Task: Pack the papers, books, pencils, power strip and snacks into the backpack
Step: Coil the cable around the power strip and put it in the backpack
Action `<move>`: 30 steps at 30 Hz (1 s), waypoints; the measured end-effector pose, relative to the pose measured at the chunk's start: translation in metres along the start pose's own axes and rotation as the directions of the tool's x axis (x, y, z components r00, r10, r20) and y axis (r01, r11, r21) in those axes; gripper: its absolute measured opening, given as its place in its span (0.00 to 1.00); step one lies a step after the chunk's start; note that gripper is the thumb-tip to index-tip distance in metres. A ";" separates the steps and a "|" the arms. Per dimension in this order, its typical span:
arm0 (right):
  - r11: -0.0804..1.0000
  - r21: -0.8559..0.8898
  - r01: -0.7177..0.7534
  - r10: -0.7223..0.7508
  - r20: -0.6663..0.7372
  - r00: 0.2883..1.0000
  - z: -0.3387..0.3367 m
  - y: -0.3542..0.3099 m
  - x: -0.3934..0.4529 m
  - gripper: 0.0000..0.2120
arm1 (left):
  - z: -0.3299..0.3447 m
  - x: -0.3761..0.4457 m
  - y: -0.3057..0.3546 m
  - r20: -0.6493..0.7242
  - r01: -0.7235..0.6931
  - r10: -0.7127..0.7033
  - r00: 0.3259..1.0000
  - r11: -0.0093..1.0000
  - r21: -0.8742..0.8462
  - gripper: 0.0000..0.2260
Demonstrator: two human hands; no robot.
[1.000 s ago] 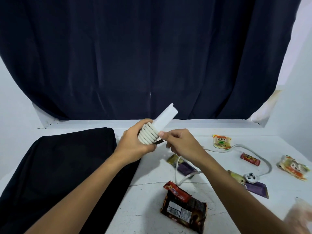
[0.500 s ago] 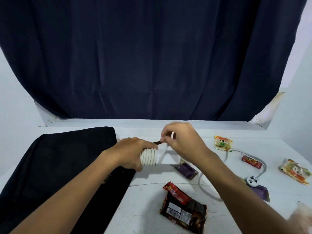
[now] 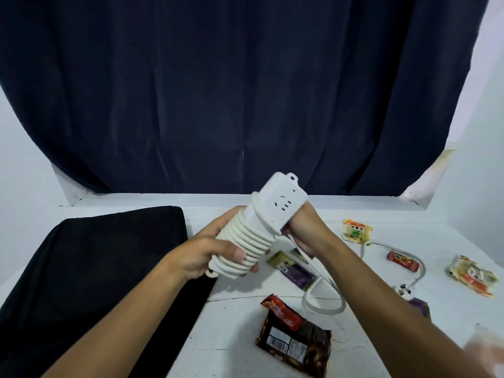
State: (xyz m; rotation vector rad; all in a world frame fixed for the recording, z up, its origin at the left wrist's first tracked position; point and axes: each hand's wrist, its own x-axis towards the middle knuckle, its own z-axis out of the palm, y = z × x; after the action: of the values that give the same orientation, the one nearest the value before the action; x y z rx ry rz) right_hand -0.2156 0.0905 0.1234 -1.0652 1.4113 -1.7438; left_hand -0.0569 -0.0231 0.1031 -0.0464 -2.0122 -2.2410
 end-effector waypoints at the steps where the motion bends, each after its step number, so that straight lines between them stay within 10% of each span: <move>1: 0.999 0.045 -0.022 0.023 -0.022 0.999 0.002 -0.001 -0.001 0.23 | -0.001 0.001 -0.002 -0.056 -0.005 0.002 0.998 0.999 -0.046 0.34; 13: 0.997 -0.069 -0.025 0.036 0.159 0.987 -0.012 -0.008 -0.011 0.04 | -0.001 0.003 0.003 -0.207 -0.025 0.023 0.978 1.000 -0.007 0.39; 30: 0.971 -0.207 -0.115 0.126 0.043 0.991 0.004 0.007 -0.014 0.13 | 0.004 0.002 -0.001 -0.359 -0.008 0.043 0.932 0.995 0.100 0.27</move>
State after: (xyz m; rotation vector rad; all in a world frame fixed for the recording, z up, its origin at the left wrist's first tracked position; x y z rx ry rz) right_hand -0.2059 0.0994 0.1142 -1.1009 1.6123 -1.4962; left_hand -0.0591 -0.0194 0.1027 0.3243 -1.8996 -1.9569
